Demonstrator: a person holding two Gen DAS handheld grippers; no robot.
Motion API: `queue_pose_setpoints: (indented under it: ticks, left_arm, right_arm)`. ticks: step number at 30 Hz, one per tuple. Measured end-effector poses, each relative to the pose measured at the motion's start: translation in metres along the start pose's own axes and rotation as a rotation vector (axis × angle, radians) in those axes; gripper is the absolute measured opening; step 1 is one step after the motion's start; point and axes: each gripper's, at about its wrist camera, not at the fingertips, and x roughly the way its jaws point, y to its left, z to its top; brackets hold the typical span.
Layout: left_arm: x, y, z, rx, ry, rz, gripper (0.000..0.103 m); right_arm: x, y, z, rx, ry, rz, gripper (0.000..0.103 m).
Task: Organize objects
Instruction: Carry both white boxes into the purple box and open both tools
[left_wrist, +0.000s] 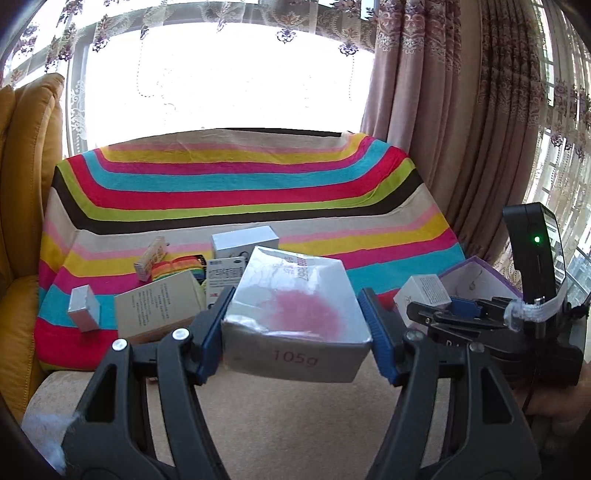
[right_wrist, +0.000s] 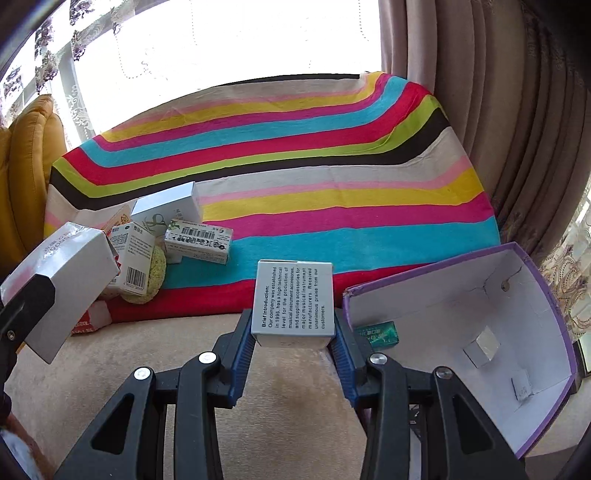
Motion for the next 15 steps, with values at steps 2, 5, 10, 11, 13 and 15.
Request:
queue_pose_setpoints:
  ticks: [2,5,10,11,13,15]
  left_arm:
    - [0.012,-0.024,0.003,0.02,0.025,-0.064,0.07]
    - [0.028,-0.054,0.006,0.047,0.057,-0.147,0.07]
    - [0.049,-0.096,0.013,0.071,0.089,-0.267,0.07]
    - [0.054,-0.103,0.014,0.067,0.101,-0.302,0.07]
    - [0.065,-0.112,0.015,0.065,0.135,-0.349,0.073]
    - [0.071,-0.116,0.014,0.052,0.159,-0.367,0.08]
  right_arm:
    - [-0.004,-0.02,-0.002,0.03,-0.003,-0.033,0.041]
    - [-0.01,-0.053,-0.007,0.069,-0.012,-0.089,0.041]
    - [-0.022,-0.102,-0.011,0.146,-0.032,-0.191,0.041]
    - [-0.024,-0.112,-0.012,0.164,-0.034,-0.215,0.042]
    - [-0.028,-0.127,-0.014,0.194,-0.03,-0.251,0.044]
    - [-0.029,-0.138,-0.017,0.229,-0.027,-0.262,0.05]
